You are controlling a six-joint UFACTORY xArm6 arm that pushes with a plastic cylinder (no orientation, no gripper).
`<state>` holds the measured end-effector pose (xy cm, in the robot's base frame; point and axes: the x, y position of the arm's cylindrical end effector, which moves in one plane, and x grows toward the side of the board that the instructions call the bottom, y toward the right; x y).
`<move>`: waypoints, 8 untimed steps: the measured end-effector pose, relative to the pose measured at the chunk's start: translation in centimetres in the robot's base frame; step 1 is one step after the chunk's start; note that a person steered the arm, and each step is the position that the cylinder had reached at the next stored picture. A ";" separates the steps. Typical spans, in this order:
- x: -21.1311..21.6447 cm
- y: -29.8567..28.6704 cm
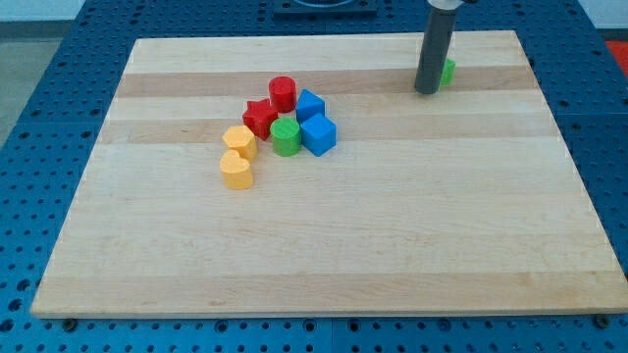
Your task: Push yellow hexagon into red star
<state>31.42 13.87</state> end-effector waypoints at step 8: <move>11.5 -10.7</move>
<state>42.90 3.13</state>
